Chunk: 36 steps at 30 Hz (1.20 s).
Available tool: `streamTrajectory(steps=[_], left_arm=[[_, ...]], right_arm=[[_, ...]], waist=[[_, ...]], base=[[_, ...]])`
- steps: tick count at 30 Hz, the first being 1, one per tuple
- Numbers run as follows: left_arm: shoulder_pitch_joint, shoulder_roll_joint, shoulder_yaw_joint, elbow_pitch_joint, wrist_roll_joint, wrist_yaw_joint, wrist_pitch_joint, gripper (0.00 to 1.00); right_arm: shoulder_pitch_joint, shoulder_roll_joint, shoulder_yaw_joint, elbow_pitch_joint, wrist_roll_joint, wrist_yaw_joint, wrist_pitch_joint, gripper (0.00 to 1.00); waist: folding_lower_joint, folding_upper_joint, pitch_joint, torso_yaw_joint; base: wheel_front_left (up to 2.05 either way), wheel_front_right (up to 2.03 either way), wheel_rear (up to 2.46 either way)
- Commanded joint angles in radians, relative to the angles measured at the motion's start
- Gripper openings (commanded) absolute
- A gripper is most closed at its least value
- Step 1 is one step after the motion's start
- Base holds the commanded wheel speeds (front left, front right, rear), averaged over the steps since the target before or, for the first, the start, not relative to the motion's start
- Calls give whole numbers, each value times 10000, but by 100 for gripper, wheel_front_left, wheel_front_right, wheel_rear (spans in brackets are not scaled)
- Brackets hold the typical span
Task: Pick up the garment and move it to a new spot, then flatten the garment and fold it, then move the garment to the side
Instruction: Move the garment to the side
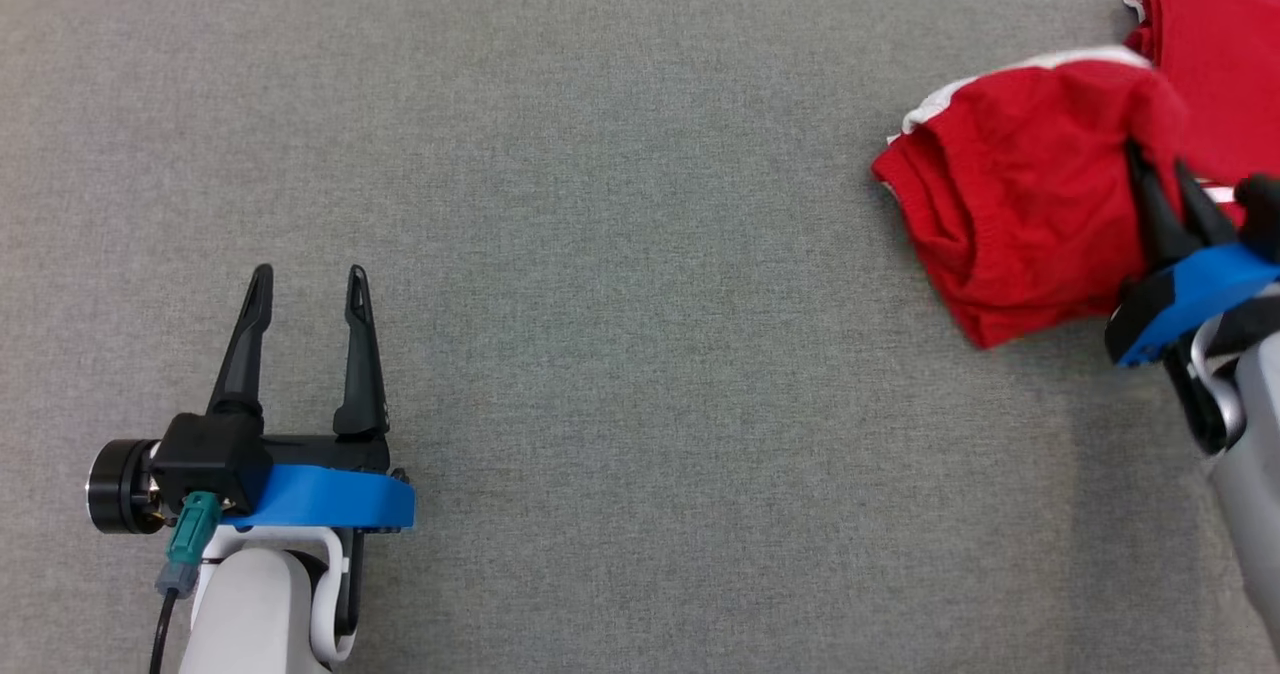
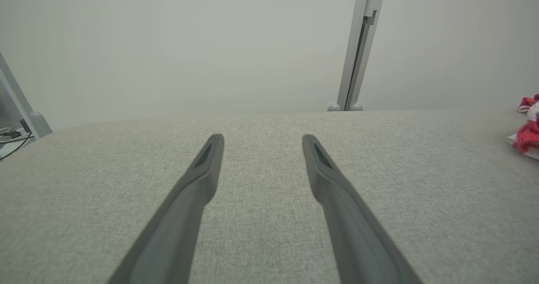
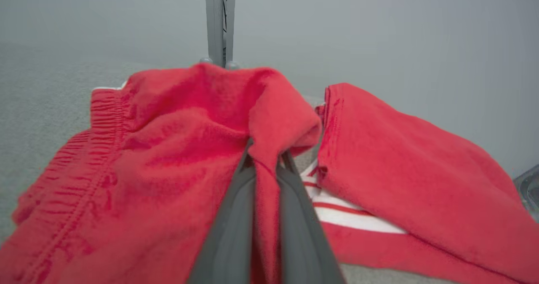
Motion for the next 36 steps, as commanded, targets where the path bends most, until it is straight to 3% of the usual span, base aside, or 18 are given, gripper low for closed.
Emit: streamTrajectory(steps=[1, 7, 15, 29, 30, 31, 32, 36], left_arm=[[-238, 11, -49, -26, 6, -59, -45, 100], [-308, -26, -105, -160, 22, -13, -43, 100], [-792, -52, -173, -499, 135, -19, -43, 100], [-1311, -5, -331, -777, 242, -135, -43, 100], [-1305, -12, -329, -785, 225, -129, -43, 100], [-1293, -18, -326, -786, 202, -120, -43, 100], [-1285, -24, -317, -773, 175, -119, -43, 100], [-1309, -47, -293, -686, 110, -100, -45, 100]], right_arm=[[-512, -303, 92, -99, -30, -2, 133, 0], [-1491, -1284, 199, -234, -65, -2, 709, 0], [-2293, -3236, -404, -269, 223, -2, 1442, 0], [-2840, -4179, -1202, 211, 101, -2, 1923, 0], [-2854, -4189, -1232, 229, 73, -2, 1932, 26], [-2853, -4179, -1260, 262, 29, -2, 1949, 95], [-2842, -4151, -1279, 303, 9, -2, 1993, 100], [-2808, -3981, -1496, 373, -137, -2, 2027, 100]], waist=[[0, -1, 101, 67], [0, -1, 522, 173], [0, -1, 1503, -9], [0, -1, 2136, 3], [0, -1, 2151, 18], [0, -1, 2163, 31], [0, -1, 2174, 43], [0, -1, 2117, 82]], base=[[0, 0, 0], [0, 0, 0], [0, 0, 0], [0, 0, 0], [0, 0, 0], [0, 0, 0], [0, 0, 0], [0, 0, 0]])
